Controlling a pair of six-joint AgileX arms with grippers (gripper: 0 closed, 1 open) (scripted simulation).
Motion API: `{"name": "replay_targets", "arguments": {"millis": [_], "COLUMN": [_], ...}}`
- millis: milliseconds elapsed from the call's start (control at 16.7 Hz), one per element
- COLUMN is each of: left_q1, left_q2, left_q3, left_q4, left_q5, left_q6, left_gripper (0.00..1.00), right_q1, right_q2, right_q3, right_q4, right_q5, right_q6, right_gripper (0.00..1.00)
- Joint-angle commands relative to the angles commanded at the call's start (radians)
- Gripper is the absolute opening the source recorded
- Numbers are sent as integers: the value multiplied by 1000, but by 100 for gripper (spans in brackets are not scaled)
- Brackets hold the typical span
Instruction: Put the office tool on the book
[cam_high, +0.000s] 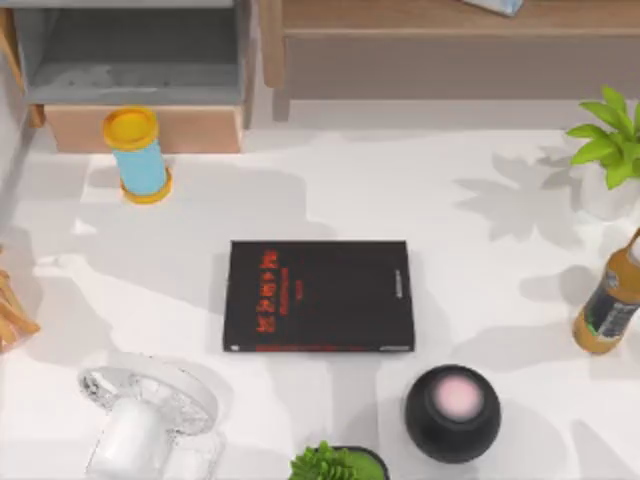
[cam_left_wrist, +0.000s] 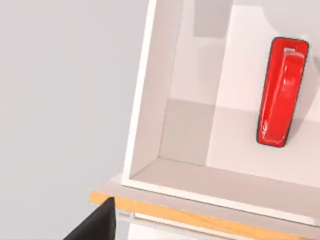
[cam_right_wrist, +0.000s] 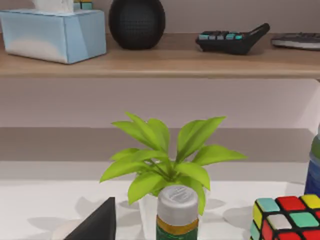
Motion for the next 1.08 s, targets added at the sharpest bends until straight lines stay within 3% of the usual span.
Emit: {"name": "replay_targets", "arguments": {"millis": [480,1080], "left_q1": [-29,-28], "left_q2": [456,479], "left_q3": [235,248], "left_q4": [-68,-65], "left_q5": [117,131], "left_q6": [66,74], "left_gripper": [100,100], "right_q1": [0,0], "right_q2": [0,0], "right_q3": [0,0], "right_q4": [0,0], "right_q5": [0,0], "right_q6": [0,0], "right_gripper": [100,100]}}
